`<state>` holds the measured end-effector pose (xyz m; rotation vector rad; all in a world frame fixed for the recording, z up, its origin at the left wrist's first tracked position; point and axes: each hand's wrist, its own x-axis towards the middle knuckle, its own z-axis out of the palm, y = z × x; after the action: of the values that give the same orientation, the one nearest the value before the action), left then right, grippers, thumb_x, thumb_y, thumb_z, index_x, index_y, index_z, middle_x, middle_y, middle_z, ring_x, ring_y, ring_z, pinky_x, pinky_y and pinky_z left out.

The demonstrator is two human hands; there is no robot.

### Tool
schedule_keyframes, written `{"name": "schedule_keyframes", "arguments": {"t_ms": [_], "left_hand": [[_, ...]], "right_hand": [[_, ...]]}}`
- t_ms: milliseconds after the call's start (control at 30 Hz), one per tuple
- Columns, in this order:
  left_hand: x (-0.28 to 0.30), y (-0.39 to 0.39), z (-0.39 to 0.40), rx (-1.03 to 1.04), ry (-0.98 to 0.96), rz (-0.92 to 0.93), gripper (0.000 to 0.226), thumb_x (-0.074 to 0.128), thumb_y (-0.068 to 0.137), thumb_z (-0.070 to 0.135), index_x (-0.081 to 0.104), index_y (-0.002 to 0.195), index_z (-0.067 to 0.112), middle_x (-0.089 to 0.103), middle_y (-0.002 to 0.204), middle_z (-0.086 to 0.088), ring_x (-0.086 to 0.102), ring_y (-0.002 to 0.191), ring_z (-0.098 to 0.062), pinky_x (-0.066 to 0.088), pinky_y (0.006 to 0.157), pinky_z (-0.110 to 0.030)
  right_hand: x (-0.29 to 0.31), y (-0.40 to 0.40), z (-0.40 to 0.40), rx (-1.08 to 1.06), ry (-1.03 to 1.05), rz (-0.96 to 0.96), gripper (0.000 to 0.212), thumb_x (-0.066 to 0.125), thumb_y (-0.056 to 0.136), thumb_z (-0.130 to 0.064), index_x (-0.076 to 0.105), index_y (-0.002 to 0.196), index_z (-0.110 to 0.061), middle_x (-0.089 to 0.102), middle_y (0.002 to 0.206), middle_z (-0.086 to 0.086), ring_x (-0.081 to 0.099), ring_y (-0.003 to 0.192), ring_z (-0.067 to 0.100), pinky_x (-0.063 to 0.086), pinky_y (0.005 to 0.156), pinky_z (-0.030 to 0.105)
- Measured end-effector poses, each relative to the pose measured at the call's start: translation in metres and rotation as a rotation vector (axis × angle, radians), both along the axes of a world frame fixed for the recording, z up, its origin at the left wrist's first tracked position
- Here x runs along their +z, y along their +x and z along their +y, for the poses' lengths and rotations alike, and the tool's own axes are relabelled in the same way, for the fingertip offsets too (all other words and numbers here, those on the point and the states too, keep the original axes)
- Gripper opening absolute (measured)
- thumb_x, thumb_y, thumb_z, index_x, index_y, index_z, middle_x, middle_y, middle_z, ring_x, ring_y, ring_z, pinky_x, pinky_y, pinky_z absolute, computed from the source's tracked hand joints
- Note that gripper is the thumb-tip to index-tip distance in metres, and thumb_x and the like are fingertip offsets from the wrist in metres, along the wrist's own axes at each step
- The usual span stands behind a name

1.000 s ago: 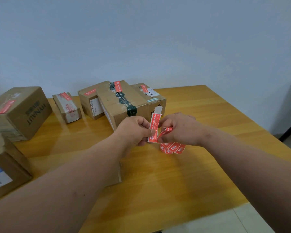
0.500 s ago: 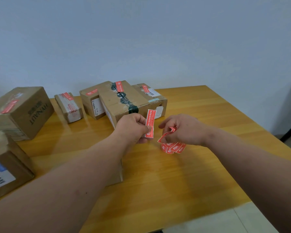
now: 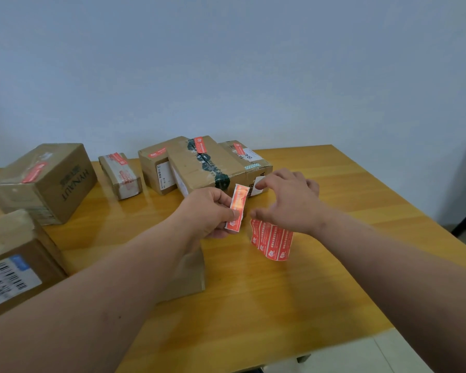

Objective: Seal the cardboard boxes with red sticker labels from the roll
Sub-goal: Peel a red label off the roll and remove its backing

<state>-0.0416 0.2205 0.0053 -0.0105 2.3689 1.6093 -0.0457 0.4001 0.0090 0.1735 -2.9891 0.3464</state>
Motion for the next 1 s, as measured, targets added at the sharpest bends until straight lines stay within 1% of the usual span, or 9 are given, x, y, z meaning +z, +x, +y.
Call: {"name": "schedule_keyframes", "arguments": {"t_ms": [67,167,233,333,500,567,767,900,1000], "left_hand": [[0.002,0.003,-0.006,-0.008,-0.002,-0.003,0.014,0.071,0.087,0.010,0.064,0.097,0.015,0.075,0.084,-0.005,0.074,0.070,-0.015,0.059,0.067,-0.030],[0.006,0.008,-0.017,-0.027,-0.004,-0.006,0.013,0.071,0.086,0.008,0.065,0.094,0.016,0.075,0.082,-0.004,0.074,0.071,-0.015,0.058,0.065,-0.028],[0.008,0.013,-0.025,-0.041,-0.017,0.002,0.013,0.072,0.085,0.008,0.065,0.094,0.015,0.076,0.082,-0.005,0.074,0.072,-0.016,0.057,0.065,-0.028],[0.011,0.020,-0.038,-0.046,-0.046,0.015,0.015,0.073,0.084,0.010,0.066,0.096,0.016,0.075,0.089,-0.007,0.074,0.078,-0.018,0.058,0.071,-0.029],[0.017,0.032,-0.065,-0.050,-0.065,0.026,0.013,0.073,0.085,0.010,0.067,0.096,0.013,0.074,0.089,-0.007,0.073,0.077,-0.017,0.058,0.071,-0.029],[0.018,0.036,-0.076,-0.044,-0.071,0.030,0.012,0.071,0.086,0.010,0.067,0.097,0.012,0.074,0.085,-0.006,0.072,0.074,-0.016,0.059,0.073,-0.031],[0.019,0.047,-0.096,0.024,-0.137,0.157,0.011,0.067,0.090,0.021,0.065,0.098,0.014,0.071,0.092,-0.003,0.067,0.082,-0.014,0.053,0.069,-0.027],[0.020,0.051,-0.102,0.072,-0.024,0.243,0.019,0.071,0.088,0.020,0.063,0.105,0.020,0.069,0.098,0.000,0.065,0.091,-0.012,0.049,0.071,-0.023],[0.021,0.053,-0.105,0.108,0.079,0.242,0.015,0.070,0.087,0.011,0.063,0.099,0.017,0.070,0.089,-0.002,0.067,0.082,-0.012,0.050,0.068,-0.023]], "right_hand": [[0.003,0.001,-0.003,0.024,-0.092,0.008,0.045,0.061,0.084,-0.055,0.054,0.124,-0.038,0.045,0.138,-0.009,0.036,0.132,0.018,0.023,0.108,0.045],[0.009,0.004,-0.012,0.090,-0.266,-0.023,0.022,0.058,0.089,-0.049,0.060,0.106,-0.037,0.058,0.111,-0.017,0.053,0.111,0.010,0.038,0.101,0.044],[0.016,0.008,-0.022,0.133,-0.349,-0.050,0.013,0.057,0.091,-0.046,0.061,0.092,-0.034,0.060,0.092,-0.019,0.056,0.091,0.007,0.046,0.087,0.038],[0.026,0.016,-0.037,0.190,-0.418,-0.072,0.022,0.057,0.095,-0.035,0.060,0.075,-0.026,0.058,0.072,-0.011,0.049,0.065,0.008,0.039,0.062,0.027],[0.036,0.028,-0.062,0.214,-0.428,-0.115,0.020,0.058,0.095,-0.030,0.065,0.083,-0.016,0.069,0.085,-0.006,0.063,0.080,0.018,0.045,0.068,0.029],[0.038,0.032,-0.072,0.224,-0.426,-0.122,0.022,0.058,0.095,-0.030,0.066,0.088,-0.011,0.071,0.089,-0.001,0.061,0.078,0.016,0.044,0.066,0.028],[0.045,0.039,-0.095,0.257,-0.421,-0.118,0.021,0.058,0.095,-0.030,0.061,0.078,-0.018,0.071,0.091,0.003,0.057,0.075,0.013,0.041,0.062,0.025],[0.047,0.042,-0.107,0.286,-0.411,-0.140,0.022,0.059,0.095,-0.030,0.064,0.083,-0.013,0.063,0.077,-0.003,0.052,0.067,0.010,0.037,0.059,0.021],[0.048,0.045,-0.114,0.294,-0.467,-0.170,0.018,0.061,0.094,-0.029,0.067,0.087,-0.015,0.070,0.085,-0.004,0.062,0.080,0.012,0.044,0.067,0.022]]}}
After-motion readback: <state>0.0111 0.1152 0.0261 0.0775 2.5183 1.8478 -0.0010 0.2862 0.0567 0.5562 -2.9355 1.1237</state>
